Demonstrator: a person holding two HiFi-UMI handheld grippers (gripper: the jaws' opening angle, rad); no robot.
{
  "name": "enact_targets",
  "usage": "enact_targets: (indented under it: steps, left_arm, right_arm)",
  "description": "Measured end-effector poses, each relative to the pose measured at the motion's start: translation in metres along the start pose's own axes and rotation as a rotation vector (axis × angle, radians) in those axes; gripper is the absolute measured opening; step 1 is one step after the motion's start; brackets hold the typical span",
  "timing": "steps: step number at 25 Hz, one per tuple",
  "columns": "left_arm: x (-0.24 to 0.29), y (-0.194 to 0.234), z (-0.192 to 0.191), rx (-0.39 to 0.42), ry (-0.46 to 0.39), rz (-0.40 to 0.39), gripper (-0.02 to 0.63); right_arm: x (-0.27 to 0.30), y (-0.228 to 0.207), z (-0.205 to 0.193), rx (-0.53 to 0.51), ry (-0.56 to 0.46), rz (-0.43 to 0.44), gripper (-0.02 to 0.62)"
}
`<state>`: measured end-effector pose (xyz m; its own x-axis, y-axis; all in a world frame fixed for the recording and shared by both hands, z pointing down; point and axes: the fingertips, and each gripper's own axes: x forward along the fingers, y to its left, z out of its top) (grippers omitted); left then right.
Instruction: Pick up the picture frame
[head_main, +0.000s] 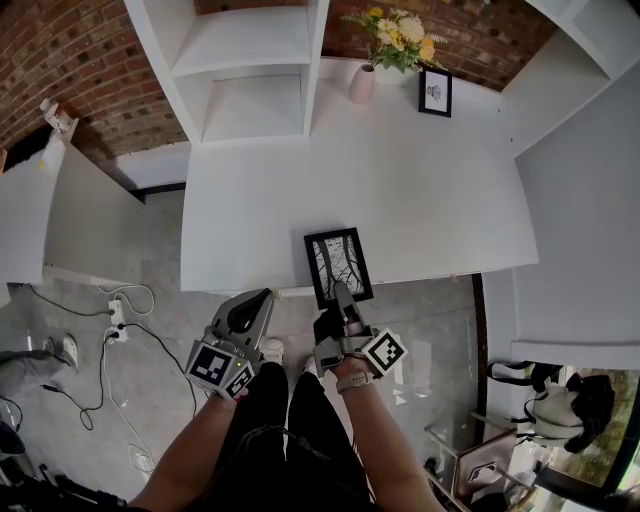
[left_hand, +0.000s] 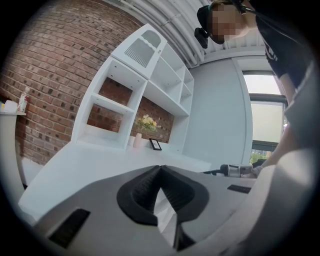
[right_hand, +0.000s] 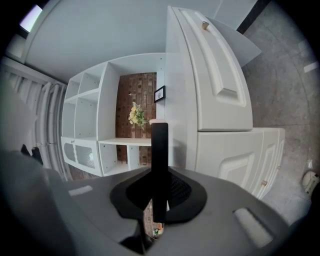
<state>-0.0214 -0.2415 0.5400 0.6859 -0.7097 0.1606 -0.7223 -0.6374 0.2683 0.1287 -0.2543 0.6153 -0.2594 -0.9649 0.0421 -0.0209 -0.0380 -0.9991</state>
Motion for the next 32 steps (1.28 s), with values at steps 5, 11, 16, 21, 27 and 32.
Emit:
enact_targets:
  steps: [5, 11, 16, 21, 27, 32]
  left_arm:
    - [0.000, 0.002, 0.013, 0.011, -0.027, 0.016, -0.002]
    - [-0.003, 0.006, 0.029, 0.029, -0.056, 0.037, -0.002]
    - [-0.008, 0.011, 0.041, 0.035, -0.078, 0.059, -0.002]
    - [-0.012, 0.017, 0.050, 0.042, -0.090, 0.083, -0.002]
    - [-0.013, 0.023, 0.062, 0.053, -0.116, 0.103, -0.002]
    - [-0.015, 0.026, 0.076, 0.060, -0.146, 0.120, -0.002]
  right_arm:
    - [-0.002, 0.013, 0.009, -0.017, -0.008, 0.018, 0.029]
    - [-0.005, 0.031, 0.017, -0.058, -0.020, 0.022, 0.029]
    - [-0.004, 0.059, 0.024, -0.285, 0.011, 0.010, 0.029]
    - [-0.001, 0.088, 0.031, -0.472, 0.014, 0.015, 0.029]
    - [-0.003, 0.100, 0.041, -0.716, 0.034, -0.037, 0.028]
    - [-0.006, 0.118, 0.050, -0.827, 0.020, -0.019, 0.028]
